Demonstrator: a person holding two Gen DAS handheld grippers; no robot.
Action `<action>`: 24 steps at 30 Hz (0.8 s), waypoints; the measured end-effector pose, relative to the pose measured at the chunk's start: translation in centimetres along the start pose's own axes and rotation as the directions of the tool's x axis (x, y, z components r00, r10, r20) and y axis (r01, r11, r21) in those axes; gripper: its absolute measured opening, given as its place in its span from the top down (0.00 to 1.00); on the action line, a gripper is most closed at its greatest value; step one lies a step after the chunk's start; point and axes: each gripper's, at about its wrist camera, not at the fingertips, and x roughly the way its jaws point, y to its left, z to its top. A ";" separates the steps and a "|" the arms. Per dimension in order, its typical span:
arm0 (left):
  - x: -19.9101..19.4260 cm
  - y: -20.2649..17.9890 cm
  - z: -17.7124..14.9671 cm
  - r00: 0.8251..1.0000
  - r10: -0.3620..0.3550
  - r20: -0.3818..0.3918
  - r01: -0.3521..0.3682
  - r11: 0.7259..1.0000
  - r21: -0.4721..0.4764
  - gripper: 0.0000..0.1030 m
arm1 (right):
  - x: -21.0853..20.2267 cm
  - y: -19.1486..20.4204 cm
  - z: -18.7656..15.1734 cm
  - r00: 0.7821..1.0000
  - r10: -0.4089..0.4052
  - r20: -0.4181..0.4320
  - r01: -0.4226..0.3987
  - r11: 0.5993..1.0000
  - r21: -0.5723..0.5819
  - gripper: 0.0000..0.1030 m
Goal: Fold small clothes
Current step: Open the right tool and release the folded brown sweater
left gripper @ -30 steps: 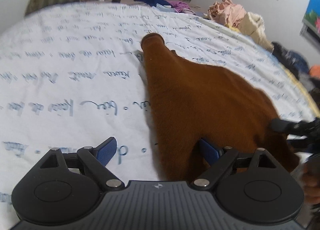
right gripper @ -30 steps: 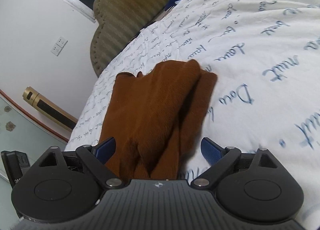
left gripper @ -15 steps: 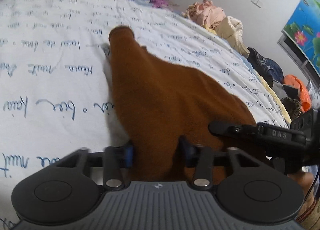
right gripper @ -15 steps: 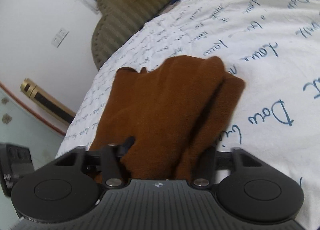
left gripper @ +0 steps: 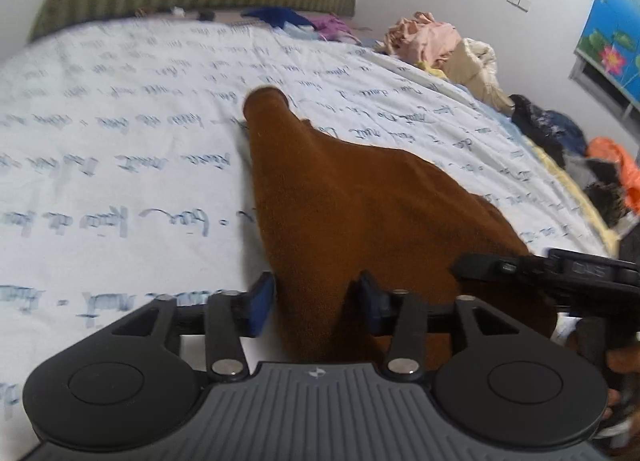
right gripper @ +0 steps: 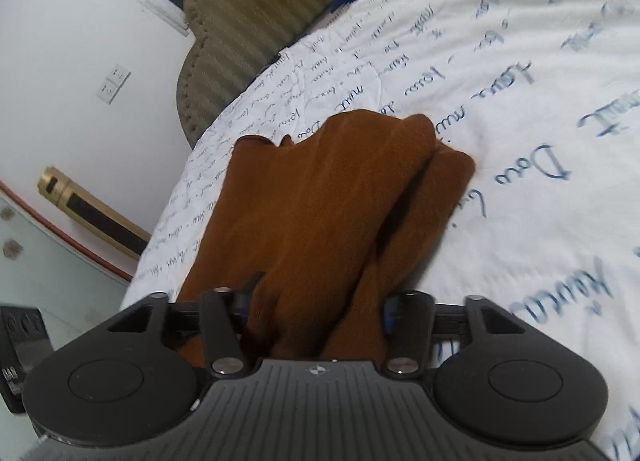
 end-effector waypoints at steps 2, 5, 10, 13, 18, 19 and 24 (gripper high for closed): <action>-0.8 -0.7 -0.8 0.998 0.057 0.015 -0.057 0.998 0.037 0.50 | -1.3 0.9 -1.2 0.999 -0.051 0.017 0.052 0.997 -0.066 0.41; -1.5 -1.7 -2.4 0.992 0.125 0.036 -0.127 0.989 0.072 0.50 | -2.6 2.1 -3.2 0.986 -0.156 0.061 0.164 0.970 -0.180 0.35; -1.4 -2.9 -3.8 0.978 0.201 0.061 -0.206 0.972 0.112 0.46 | -2.8 4.1 -6.1 0.926 -0.330 0.185 0.377 0.847 -0.375 0.20; -2.0 -3.1 -3.9 0.976 0.207 0.067 -0.212 0.973 0.094 0.46 | -3.7 4.9 -6.5 0.924 -0.319 0.211 0.377 0.855 -0.356 0.19; -2.2 -3.4 -4.7 0.969 0.239 0.066 -0.244 0.967 0.075 0.36 | -3.1 4.5 -7.2 0.921 -0.340 0.191 0.387 0.861 -0.331 0.14; -2.3 -3.5 -4.8 0.967 0.245 0.071 -0.250 0.965 0.075 0.35 | -3.3 4.4 -7.5 0.922 -0.336 0.194 0.383 0.866 -0.322 0.13; -2.9 -3.8 -5.7 0.961 0.265 0.077 -0.270 0.961 0.066 0.29 | -3.6 4.5 -8.4 0.915 -0.348 0.206 0.399 0.856 -0.328 0.08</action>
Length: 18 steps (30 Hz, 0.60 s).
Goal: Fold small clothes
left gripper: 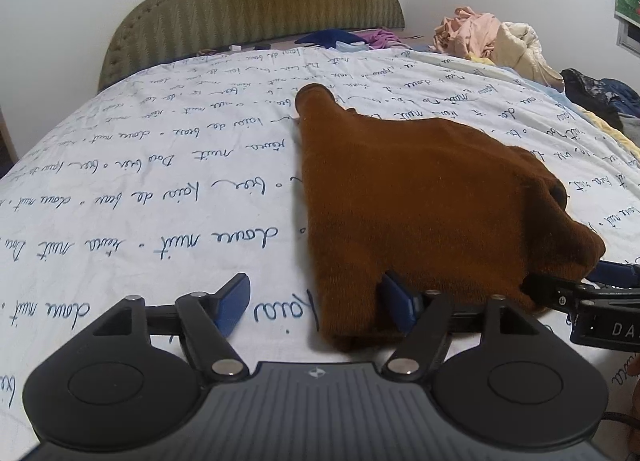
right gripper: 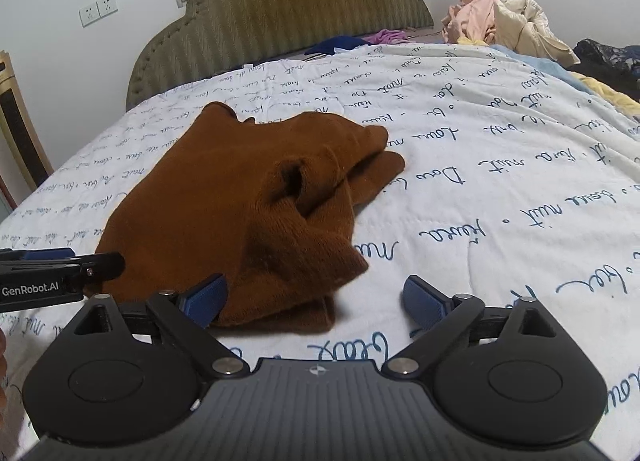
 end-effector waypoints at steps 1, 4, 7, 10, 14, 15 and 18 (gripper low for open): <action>-0.1 0.1 -0.1 1.000 0.000 -0.001 0.000 1.000 -0.005 0.29 | -0.1 0.1 -0.1 1.000 -0.005 0.001 0.005 1.000 -0.007 0.07; -0.4 0.2 -0.6 1.000 -0.001 -0.007 0.001 1.000 -0.018 0.29 | -0.4 0.4 -0.6 1.000 -0.016 0.004 0.016 1.000 -0.021 0.04; -0.7 0.4 -1.1 1.000 0.001 -0.007 -0.001 1.000 -0.027 0.28 | -0.5 0.6 -1.2 1.000 -0.027 0.006 0.027 0.999 -0.043 0.01; -1.0 0.4 -1.6 1.000 0.005 -0.007 -0.005 1.000 -0.031 0.28 | -0.7 1.1 -1.7 0.999 -0.042 0.009 0.043 0.997 -0.069 0.00; -1.2 0.5 -2.4 1.000 0.014 -0.008 -0.015 0.999 -0.032 0.26 | -0.6 1.6 -2.0 0.998 -0.066 0.009 0.066 0.993 -0.098 0.00; -1.3 0.5 -2.6 1.000 0.020 -0.015 -0.020 0.999 -0.029 0.25 | -0.6 1.7 -2.1 0.997 -0.072 0.010 0.072 0.992 -0.103 0.00; -1.1 0.7 -3.2 0.999 0.039 -0.021 -0.040 0.999 -0.026 0.25 | -0.6 1.9 -2.2 0.996 -0.083 0.013 0.084 0.990 -0.116 0.00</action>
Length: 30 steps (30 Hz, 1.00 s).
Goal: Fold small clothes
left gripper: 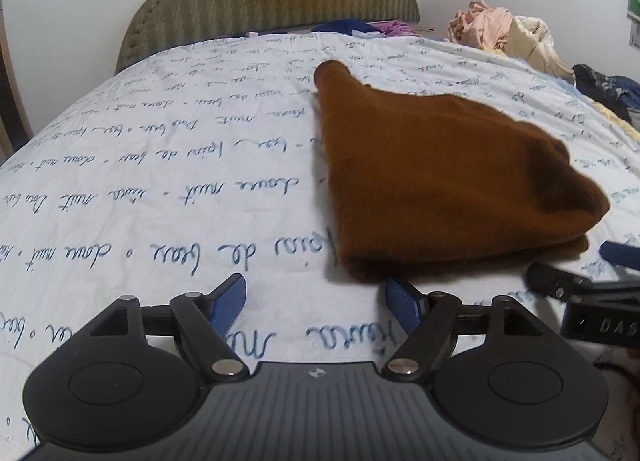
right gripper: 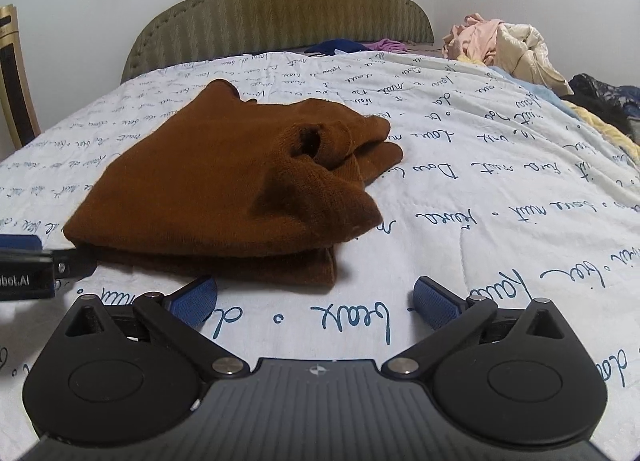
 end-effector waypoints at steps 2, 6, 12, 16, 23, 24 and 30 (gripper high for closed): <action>-0.2 0.1 -0.3 1.000 0.003 0.013 -0.003 1.000 -0.005 0.25 | 0.0 0.1 -0.1 1.000 -0.003 0.001 0.003 1.000 -0.001 0.00; -0.1 0.3 -0.6 1.000 0.015 0.026 -0.015 1.000 -0.014 0.19 | 0.0 -0.1 -0.1 1.000 -0.007 0.001 0.007 1.000 -0.002 0.00; 0.1 0.1 -1.1 0.998 0.026 0.051 -0.026 1.000 -0.004 0.15 | 0.2 0.3 -0.2 1.000 -0.029 -0.006 0.029 0.999 -0.016 0.00; 0.2 0.4 -1.2 0.998 0.021 0.060 -0.020 1.000 -0.020 0.11 | 0.1 0.3 -0.3 0.999 -0.035 -0.003 0.035 0.999 -0.009 0.00; 0.5 0.3 -1.4 0.998 0.024 0.054 -0.022 1.000 -0.022 0.00 | 0.1 0.1 -0.5 0.999 -0.033 -0.009 0.033 0.999 0.001 0.00; 0.5 0.1 -1.4 0.998 0.030 0.055 -0.029 0.999 -0.013 0.00 | 0.1 0.1 -0.5 0.999 -0.035 -0.010 0.035 0.999 -0.001 0.00; 0.7 0.1 -1.3 0.998 0.030 0.046 -0.029 1.000 -0.008 0.00 | 0.3 0.6 -0.4 0.998 -0.054 -0.019 0.054 0.998 -0.026 0.00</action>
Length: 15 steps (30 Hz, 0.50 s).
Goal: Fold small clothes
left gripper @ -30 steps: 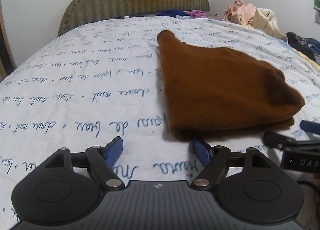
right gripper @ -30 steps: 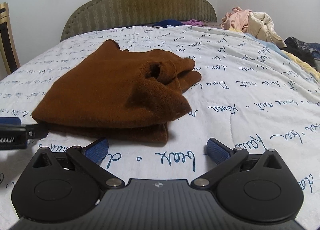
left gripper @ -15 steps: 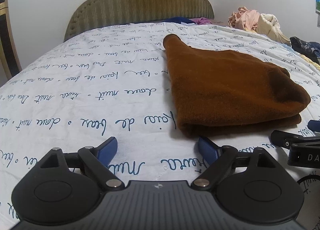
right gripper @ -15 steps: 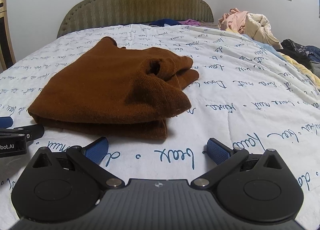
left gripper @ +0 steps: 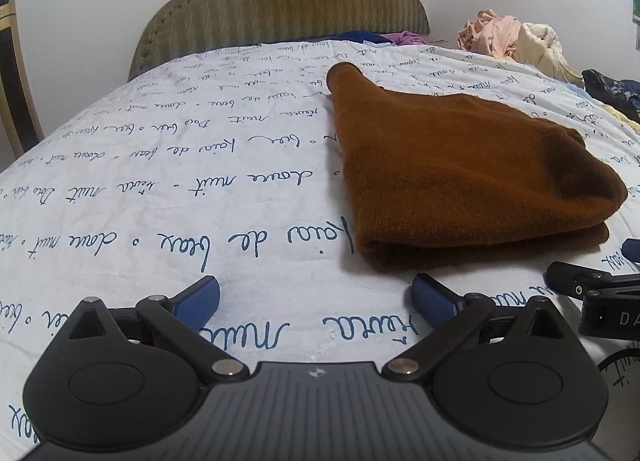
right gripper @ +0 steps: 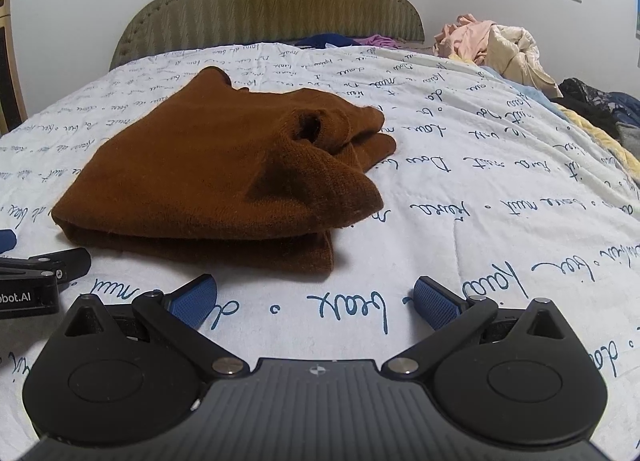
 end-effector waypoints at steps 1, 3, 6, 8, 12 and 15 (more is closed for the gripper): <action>0.1 0.0 0.0 1.000 -0.002 -0.001 0.002 1.000 -0.002 0.00 | 0.0 0.0 0.0 1.000 0.001 0.000 -0.001 1.000 0.001 0.00; 0.1 0.0 0.0 1.000 -0.002 -0.002 0.002 1.000 -0.003 0.00 | 0.0 -0.1 0.0 1.000 0.003 0.000 -0.003 1.000 0.004 0.00; 0.1 0.0 0.0 1.000 -0.001 -0.003 0.001 1.000 -0.002 0.00 | 0.0 -0.1 0.0 1.000 0.002 -0.001 -0.002 1.000 0.004 0.00; 0.1 0.0 0.0 1.000 -0.002 -0.003 0.002 1.000 -0.003 0.00 | 0.0 -0.1 0.0 1.000 0.003 -0.001 -0.003 1.000 0.004 0.00; 0.1 0.0 0.0 1.000 0.001 -0.003 -0.001 1.000 0.000 0.00 | 0.0 -0.1 0.0 1.000 0.002 -0.001 -0.002 1.000 0.003 0.00; 0.1 0.0 0.0 1.000 0.003 -0.003 -0.003 1.000 0.004 0.00 | 0.1 -0.1 0.1 1.000 -0.001 -0.001 0.001 1.000 -0.001 0.00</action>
